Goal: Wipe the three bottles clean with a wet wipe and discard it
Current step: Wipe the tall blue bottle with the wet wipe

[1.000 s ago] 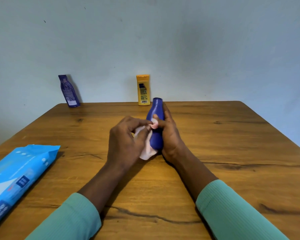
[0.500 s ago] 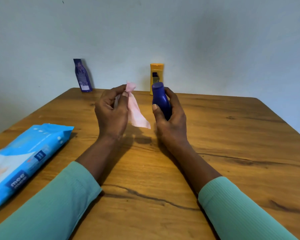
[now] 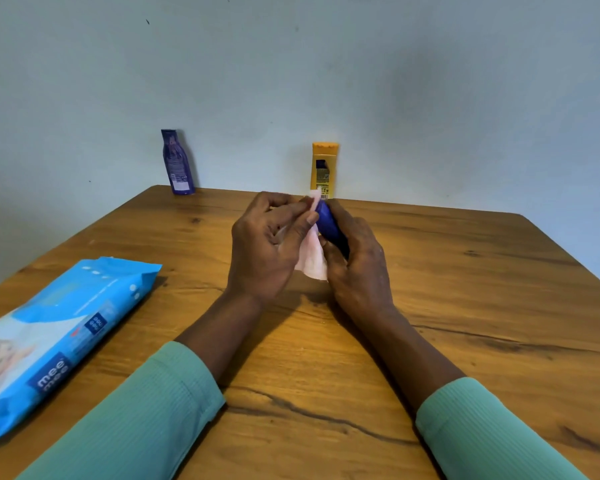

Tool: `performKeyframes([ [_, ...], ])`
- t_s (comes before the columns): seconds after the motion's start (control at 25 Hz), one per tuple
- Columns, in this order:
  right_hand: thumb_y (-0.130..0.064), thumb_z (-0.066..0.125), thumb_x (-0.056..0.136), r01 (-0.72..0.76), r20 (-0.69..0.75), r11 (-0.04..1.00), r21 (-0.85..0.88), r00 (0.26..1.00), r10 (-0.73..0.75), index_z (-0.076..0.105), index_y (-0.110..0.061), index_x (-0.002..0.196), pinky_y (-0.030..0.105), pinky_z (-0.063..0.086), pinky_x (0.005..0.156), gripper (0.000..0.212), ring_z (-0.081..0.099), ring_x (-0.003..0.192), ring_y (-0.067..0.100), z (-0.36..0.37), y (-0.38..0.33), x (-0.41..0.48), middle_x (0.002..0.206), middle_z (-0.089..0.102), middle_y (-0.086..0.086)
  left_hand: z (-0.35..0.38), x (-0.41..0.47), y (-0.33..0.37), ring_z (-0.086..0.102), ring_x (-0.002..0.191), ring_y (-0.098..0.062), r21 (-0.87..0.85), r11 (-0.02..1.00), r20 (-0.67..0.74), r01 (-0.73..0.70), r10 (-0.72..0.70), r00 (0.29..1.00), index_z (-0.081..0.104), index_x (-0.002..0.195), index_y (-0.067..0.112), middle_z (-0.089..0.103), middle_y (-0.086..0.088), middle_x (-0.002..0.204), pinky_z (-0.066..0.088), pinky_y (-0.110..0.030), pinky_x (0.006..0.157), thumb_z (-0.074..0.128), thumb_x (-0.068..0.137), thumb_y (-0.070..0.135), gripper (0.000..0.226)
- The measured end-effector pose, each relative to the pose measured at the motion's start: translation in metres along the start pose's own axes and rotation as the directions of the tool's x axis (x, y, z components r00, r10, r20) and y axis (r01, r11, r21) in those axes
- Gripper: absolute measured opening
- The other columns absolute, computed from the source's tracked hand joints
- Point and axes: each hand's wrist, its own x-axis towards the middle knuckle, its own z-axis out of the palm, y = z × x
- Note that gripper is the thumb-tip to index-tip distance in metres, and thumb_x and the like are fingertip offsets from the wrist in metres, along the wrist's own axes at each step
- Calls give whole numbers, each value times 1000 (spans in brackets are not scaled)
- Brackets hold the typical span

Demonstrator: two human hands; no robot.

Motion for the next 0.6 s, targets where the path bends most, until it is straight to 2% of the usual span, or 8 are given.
performKeyframes([
  [0.08, -21, 60, 100, -7, 28, 1000, -28, 1000, 8, 32, -49, 152, 56, 49, 103, 65, 56, 119, 21, 2, -1, 0, 129, 57, 0, -2, -1, -3, 60, 105, 6, -7, 997, -15, 74, -74, 997, 72, 130, 9, 67, -3, 116, 52, -5, 81, 74, 96, 22, 36],
  [0.2, -18, 62, 100, -15, 32, 999, -39, 999, 16, 34, -48, 153, 56, 49, 103, 67, 56, 120, 22, 2, 0, 0, 128, 57, 0, 0, -6, -3, 58, 97, 9, 77, 997, -51, -5, 9, 999, 75, 124, 8, 63, 1, 108, 50, -4, 78, 75, 95, 17, 31],
  [0.32, -17, 63, 101, -25, 34, 999, -49, 999, 27, 33, -47, 155, 56, 49, 103, 69, 55, 120, 21, 1, 0, 1, 128, 57, 0, 1, -2, -7, 60, 105, 3, 4, 1000, -29, -30, 30, 999, 74, 124, 6, 64, -2, 113, 56, -13, 85, 74, 95, 11, 29],
  [0.44, -18, 64, 101, -21, 41, 998, -65, 999, 24, 32, -47, 155, 55, 49, 104, 70, 55, 119, 19, 3, 0, 1, 128, 56, -2, 2, -1, -6, 60, 111, 5, -64, 995, 59, 70, -67, 996, 67, 136, 11, 63, -2, 121, 57, -16, 91, 68, 100, 17, 37],
  [0.52, -18, 64, 101, -25, 42, 996, -80, 999, 29, 33, -47, 156, 55, 48, 106, 70, 55, 121, 19, 2, 1, 2, 130, 56, -2, 5, -3, -3, 61, 101, 5, -9, 988, 73, 155, -154, 985, 65, 139, 15, 68, -2, 121, 53, -11, 83, 64, 103, 26, 38],
  [0.6, -17, 63, 101, -40, 52, 993, -108, 998, 46, 34, -46, 156, 55, 45, 109, 69, 53, 125, 18, 0, 0, 3, 134, 55, -2, 7, -6, -1, 61, 96, -1, 62, 980, 20, 188, -190, 982, 69, 134, 15, 74, -4, 118, 49, -10, 77, 66, 101, 28, 36],
])
